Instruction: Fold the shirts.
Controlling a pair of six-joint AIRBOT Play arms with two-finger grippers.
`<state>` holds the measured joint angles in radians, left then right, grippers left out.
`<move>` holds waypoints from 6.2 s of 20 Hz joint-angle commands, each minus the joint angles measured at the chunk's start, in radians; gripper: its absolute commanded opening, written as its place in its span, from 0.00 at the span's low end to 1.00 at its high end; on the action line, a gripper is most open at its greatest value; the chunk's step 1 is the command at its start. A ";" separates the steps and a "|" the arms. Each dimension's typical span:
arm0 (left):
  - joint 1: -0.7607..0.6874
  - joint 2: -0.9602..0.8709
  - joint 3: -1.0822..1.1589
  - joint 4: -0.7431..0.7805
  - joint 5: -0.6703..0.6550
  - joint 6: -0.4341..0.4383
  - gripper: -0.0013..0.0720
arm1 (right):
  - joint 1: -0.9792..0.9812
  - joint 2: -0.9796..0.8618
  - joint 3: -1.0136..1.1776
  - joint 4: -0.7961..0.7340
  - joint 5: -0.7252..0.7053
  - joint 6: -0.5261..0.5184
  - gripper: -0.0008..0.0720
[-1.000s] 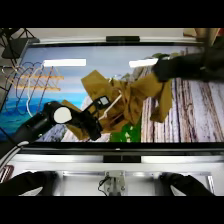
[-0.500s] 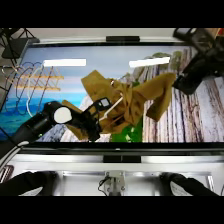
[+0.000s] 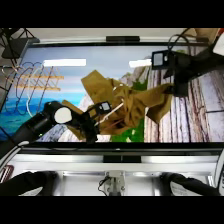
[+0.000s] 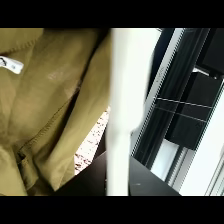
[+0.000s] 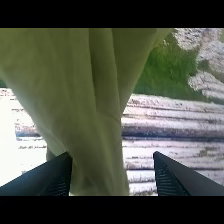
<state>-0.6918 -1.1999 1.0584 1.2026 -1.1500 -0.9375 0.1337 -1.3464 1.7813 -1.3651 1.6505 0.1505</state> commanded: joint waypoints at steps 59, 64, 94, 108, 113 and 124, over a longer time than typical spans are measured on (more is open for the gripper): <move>0.537 0.031 -0.018 -0.216 0.288 -0.358 0.08 | 0.087 0.098 -0.001 0.157 0.140 0.418 0.08; 0.556 0.031 0.089 -0.217 0.233 -0.359 0.08 | 0.095 0.098 -0.001 0.139 0.130 0.463 0.08; 0.265 0.055 0.782 -0.280 0.151 -0.317 0.85 | 0.113 0.222 0.125 0.202 -0.284 0.976 0.07; 0.088 -0.013 0.781 -0.277 0.660 0.082 0.96 | 0.113 0.220 0.124 0.255 -0.154 1.005 0.07; 0.012 -0.108 0.781 -0.289 0.942 0.065 0.93 | 0.113 0.193 0.124 0.259 -0.148 1.005 0.07; -0.025 -0.245 0.781 -0.288 1.057 -0.111 0.52 | 0.113 0.173 0.124 0.333 -0.139 0.974 0.07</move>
<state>-0.7174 -1.4208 1.8393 0.9154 -0.1154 -0.9932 0.2474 -1.1721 1.9053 -1.0672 1.5105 1.1358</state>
